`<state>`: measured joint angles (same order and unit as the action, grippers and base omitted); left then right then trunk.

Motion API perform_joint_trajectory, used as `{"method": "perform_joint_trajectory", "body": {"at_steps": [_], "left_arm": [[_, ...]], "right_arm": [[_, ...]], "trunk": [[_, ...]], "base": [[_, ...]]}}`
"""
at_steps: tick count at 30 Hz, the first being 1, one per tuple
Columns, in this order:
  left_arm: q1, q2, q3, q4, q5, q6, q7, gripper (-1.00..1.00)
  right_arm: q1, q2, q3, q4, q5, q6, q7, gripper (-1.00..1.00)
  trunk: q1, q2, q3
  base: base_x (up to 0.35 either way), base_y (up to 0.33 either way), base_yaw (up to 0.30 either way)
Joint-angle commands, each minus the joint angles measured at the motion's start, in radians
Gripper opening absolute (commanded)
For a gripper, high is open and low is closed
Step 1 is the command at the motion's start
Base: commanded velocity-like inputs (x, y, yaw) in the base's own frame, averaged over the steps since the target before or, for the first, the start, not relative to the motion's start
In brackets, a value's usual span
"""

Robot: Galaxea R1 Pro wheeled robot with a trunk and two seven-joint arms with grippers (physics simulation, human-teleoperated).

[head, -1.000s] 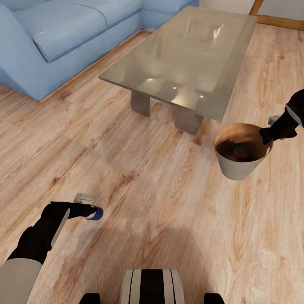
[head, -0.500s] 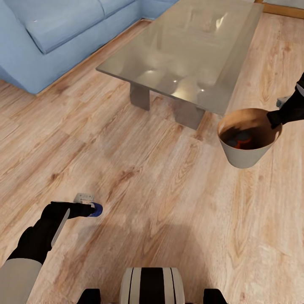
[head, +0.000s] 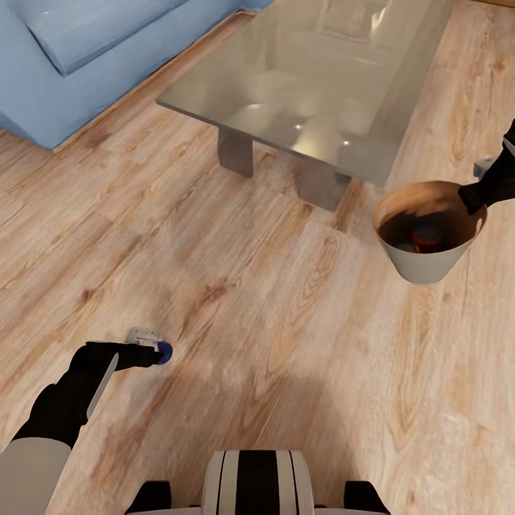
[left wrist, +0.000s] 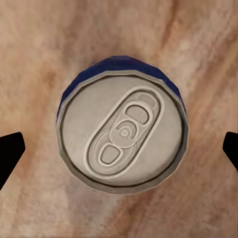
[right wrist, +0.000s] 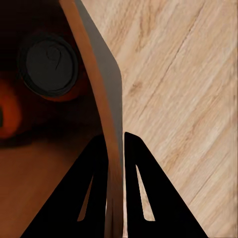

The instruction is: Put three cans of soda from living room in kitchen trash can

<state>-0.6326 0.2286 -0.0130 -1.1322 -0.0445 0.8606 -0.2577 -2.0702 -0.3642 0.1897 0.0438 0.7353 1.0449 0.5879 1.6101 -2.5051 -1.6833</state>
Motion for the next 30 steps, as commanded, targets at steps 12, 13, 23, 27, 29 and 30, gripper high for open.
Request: {"method": "perform_joint_trajectory", "body": {"at_steps": [12,13,23,27,29,30], "left_arm": [[0.000,-0.001,0.001,-0.001,0.002,-0.001,0.005,1.00],[0.000,-0.001,0.001,-0.001,0.002,-0.001,0.006,1.00],[0.000,-0.002,0.001,-0.002,0.003,0.000,0.011,1.00],[0.000,0.000,0.003,-0.004,0.004,-0.001,0.010,1.00],[0.001,0.000,0.003,-0.002,0.003,-0.001,0.010,1.00],[0.001,0.000,0.002,-0.002,0.003,-0.001,0.010,1.00]], "right_arm": [[-0.001,-0.003,0.004,-0.001,-0.007,0.002,0.004,-1.00],[-0.001,-0.004,0.004,-0.001,-0.007,0.002,0.004,-1.00],[0.000,-0.007,0.004,0.000,-0.007,0.002,0.004,-1.00],[0.001,-0.007,0.004,0.001,-0.007,0.002,0.004,-1.00],[0.001,-0.008,0.004,0.001,-0.007,0.002,0.004,-1.00],[0.001,-0.009,0.004,0.001,-0.007,0.002,0.004,-1.00]], "trunk": [[0.002,-0.001,-0.025],[0.002,-0.001,-0.030],[0.004,-0.002,-0.063],[0.004,-0.002,-0.066],[0.004,-0.002,-0.067],[0.004,-0.002,-0.067]], "base": [[0.037,0.000,0.000],[0.002,0.000,0.000],[0.000,0.000,0.000],[0.000,0.000,0.000],[0.000,0.000,0.000],[0.000,0.000,0.000]]}}
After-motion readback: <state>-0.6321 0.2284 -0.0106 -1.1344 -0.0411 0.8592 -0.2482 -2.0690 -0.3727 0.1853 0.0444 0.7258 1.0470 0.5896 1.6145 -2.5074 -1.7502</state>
